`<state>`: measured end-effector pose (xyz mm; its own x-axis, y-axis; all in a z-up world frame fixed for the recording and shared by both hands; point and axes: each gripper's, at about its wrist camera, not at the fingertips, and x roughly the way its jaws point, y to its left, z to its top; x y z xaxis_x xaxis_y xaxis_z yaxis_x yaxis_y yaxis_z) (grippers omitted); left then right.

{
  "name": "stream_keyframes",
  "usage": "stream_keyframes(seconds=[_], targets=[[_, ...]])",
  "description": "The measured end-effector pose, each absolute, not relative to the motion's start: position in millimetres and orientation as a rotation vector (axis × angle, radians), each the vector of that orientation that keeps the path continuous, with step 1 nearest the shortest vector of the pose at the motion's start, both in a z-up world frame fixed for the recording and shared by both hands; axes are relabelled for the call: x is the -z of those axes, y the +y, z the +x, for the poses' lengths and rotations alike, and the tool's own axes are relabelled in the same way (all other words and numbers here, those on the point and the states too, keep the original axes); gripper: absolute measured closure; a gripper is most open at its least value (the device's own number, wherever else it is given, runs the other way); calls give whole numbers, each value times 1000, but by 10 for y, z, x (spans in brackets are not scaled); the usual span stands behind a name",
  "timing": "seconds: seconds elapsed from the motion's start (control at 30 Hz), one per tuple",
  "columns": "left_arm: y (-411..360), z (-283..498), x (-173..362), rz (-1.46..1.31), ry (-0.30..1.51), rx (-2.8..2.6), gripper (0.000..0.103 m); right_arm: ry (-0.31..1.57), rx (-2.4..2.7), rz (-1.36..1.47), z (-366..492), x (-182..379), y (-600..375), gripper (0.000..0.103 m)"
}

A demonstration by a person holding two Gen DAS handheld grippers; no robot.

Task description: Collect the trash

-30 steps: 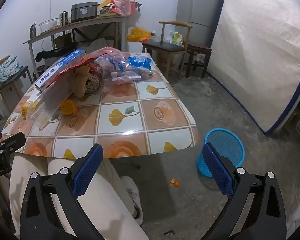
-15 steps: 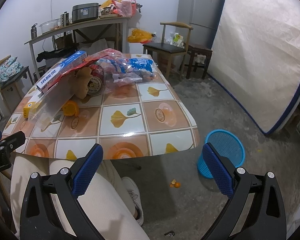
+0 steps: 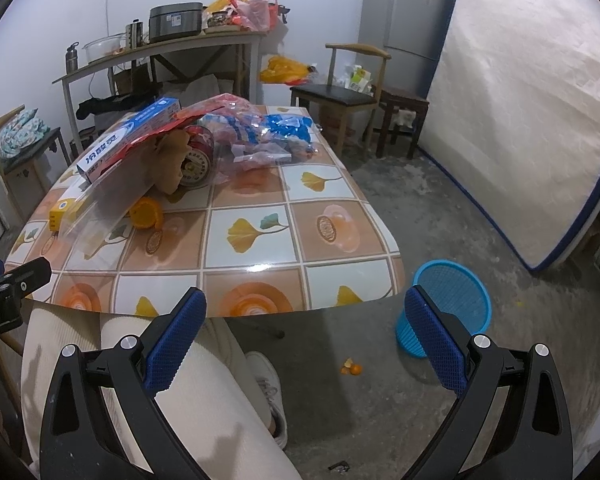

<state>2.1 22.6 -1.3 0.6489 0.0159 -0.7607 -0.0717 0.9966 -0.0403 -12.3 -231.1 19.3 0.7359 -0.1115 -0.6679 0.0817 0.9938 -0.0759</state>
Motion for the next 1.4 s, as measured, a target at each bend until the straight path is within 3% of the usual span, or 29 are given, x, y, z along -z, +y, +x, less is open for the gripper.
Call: stream_keyframes(seconds=[1.4], targets=[[299, 64, 34, -79, 869, -67, 6, 776, 22, -19, 3, -208, -2221, 8]])
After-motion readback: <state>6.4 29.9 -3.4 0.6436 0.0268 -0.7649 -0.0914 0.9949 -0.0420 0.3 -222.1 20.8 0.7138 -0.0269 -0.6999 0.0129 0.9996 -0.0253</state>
